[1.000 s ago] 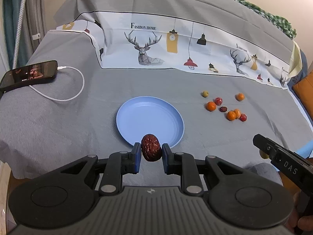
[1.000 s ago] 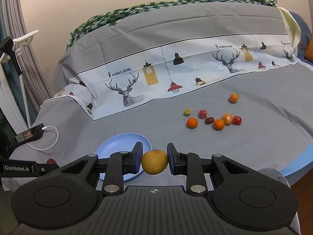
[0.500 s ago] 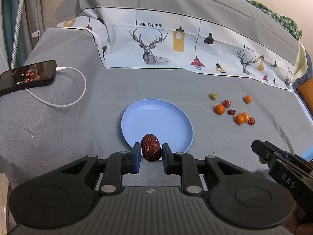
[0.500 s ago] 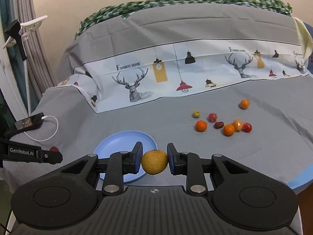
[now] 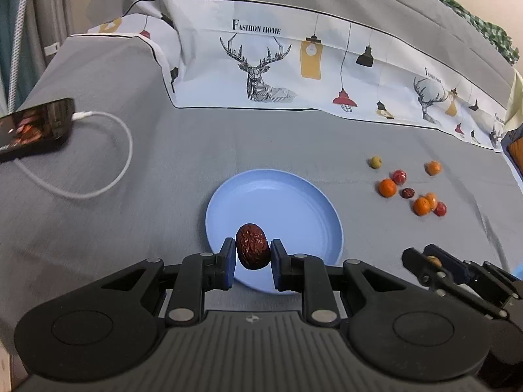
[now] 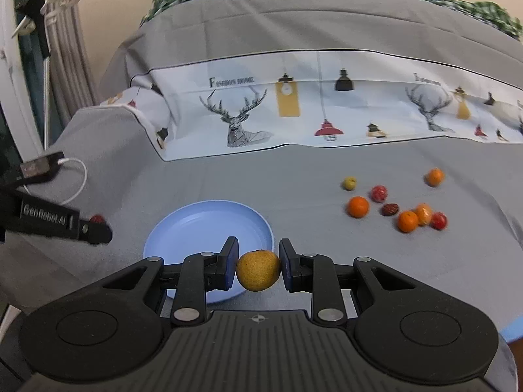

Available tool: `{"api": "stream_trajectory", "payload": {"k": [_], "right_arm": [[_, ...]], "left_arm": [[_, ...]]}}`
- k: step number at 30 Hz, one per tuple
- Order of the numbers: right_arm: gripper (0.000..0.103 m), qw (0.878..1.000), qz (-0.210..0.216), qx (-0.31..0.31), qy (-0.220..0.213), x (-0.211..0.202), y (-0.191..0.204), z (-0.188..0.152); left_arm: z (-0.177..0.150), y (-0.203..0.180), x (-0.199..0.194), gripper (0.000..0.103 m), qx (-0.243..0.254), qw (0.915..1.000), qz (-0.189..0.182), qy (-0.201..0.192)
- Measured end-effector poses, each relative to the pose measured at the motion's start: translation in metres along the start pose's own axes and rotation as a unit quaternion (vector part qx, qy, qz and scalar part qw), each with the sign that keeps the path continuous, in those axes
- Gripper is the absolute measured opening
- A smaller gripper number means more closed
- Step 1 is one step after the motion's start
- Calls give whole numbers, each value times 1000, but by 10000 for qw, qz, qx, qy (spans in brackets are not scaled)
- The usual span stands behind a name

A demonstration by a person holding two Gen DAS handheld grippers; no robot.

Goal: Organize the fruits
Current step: 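Carry the red date with the left tool while the right tool carries the yellow fruit over the plate, then open the left tool over the plate while the right tool releases the yellow fruit there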

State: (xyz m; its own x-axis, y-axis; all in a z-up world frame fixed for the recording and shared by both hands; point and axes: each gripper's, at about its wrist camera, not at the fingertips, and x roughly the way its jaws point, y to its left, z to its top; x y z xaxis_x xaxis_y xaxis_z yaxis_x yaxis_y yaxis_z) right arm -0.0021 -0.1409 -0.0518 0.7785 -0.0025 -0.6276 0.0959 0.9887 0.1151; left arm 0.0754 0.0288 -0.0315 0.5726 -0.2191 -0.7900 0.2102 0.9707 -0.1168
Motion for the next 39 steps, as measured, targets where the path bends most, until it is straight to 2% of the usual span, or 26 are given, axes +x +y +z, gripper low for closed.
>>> {"api": "stream_trajectory", "payload": {"k": [6, 12, 15, 19, 21, 22, 23, 24, 25, 27, 31, 35, 39], "right_arm": [[28, 9989, 77, -452, 78, 46, 6, -1], [28, 9925, 171, -1126, 451, 93, 17, -3], [28, 9902, 324, -1221, 589, 109, 19, -3], [28, 9874, 406, -1307, 797, 131, 22, -6], [29, 9863, 427, -1264, 970, 144, 22, -6], [31, 9859, 462, -1243, 1021, 149, 22, -5], [37, 9859, 441, -1247, 1027, 152, 23, -5], [56, 9860, 395, -1275, 1002, 153, 24, -4], [74, 9864, 324, -1294, 958, 150, 25, -2], [85, 9876, 269, -1301, 831, 138, 23, 0], [95, 9878, 455, -1193, 895, 96, 17, -1], [99, 9888, 568, -864, 1078, 45, 15, -8], [102, 9928, 561, -603, 870, -5, 12, -16]], "left_arm": [[11, -1, 46, 25, 94, 9997, -42, 224], [21, -2, 96, 24, 245, 9985, 109, 473], [26, -3, 116, 24, 390, 9976, 233, 516], [27, 4, 133, 25, 350, 9967, 341, 654], [27, 7, 136, 49, 292, 9969, 332, 657], [27, 8, 136, 78, 264, 9970, 358, 630], [27, 9, 134, 96, 218, 9973, 455, 535], [28, 9, 128, 100, 180, 9976, 537, 404], [28, 8, 122, 101, 175, 9979, 557, 298], [28, 6, 111, 101, 250, 9980, 499, 298], [20, 4, 78, 102, 299, 9978, 502, 319], [1, 3, 34, 102, 240, 9982, 500, 248], [-20, 1, -3, 102, 164, 9983, 520, 216]]}}
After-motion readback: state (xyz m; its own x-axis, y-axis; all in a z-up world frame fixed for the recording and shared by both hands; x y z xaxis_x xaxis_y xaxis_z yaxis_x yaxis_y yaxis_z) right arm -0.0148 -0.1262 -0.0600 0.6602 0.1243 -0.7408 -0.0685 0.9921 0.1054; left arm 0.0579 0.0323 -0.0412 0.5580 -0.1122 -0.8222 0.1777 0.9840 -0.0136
